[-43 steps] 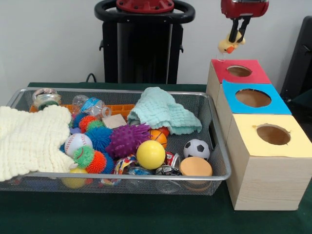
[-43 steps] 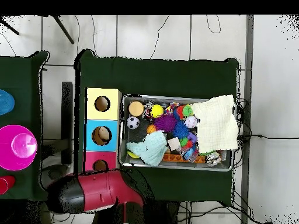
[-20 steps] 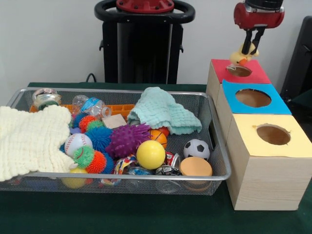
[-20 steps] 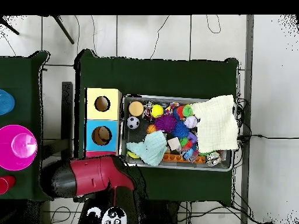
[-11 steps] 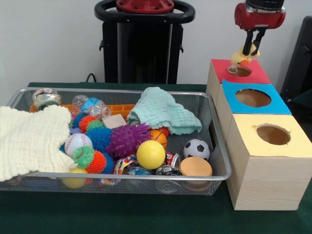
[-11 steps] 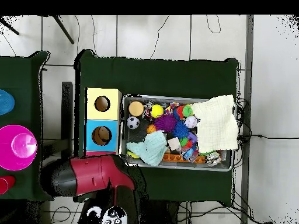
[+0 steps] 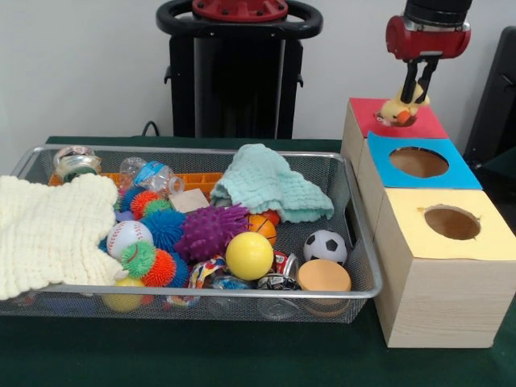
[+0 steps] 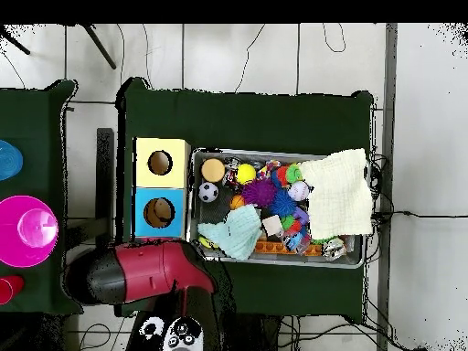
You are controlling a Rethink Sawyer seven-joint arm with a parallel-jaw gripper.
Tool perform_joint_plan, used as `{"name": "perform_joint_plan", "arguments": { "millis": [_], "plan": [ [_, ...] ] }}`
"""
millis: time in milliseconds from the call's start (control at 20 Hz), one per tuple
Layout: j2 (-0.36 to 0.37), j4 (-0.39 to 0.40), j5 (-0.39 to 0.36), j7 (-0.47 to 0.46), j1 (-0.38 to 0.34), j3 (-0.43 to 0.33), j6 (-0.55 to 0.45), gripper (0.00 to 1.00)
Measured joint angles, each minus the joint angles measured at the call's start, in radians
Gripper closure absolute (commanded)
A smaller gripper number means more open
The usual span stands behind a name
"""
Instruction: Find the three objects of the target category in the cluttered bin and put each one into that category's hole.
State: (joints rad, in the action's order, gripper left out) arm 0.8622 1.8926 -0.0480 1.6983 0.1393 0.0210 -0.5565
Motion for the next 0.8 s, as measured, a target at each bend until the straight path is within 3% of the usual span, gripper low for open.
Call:
{"name": "perform_joint_plan", "arguments": {
  "millis": [800],
  "plan": [
    [-0.02,0.005,0.0,0.0,-0.023,0.002,0.015,1.0]
  ]
}}
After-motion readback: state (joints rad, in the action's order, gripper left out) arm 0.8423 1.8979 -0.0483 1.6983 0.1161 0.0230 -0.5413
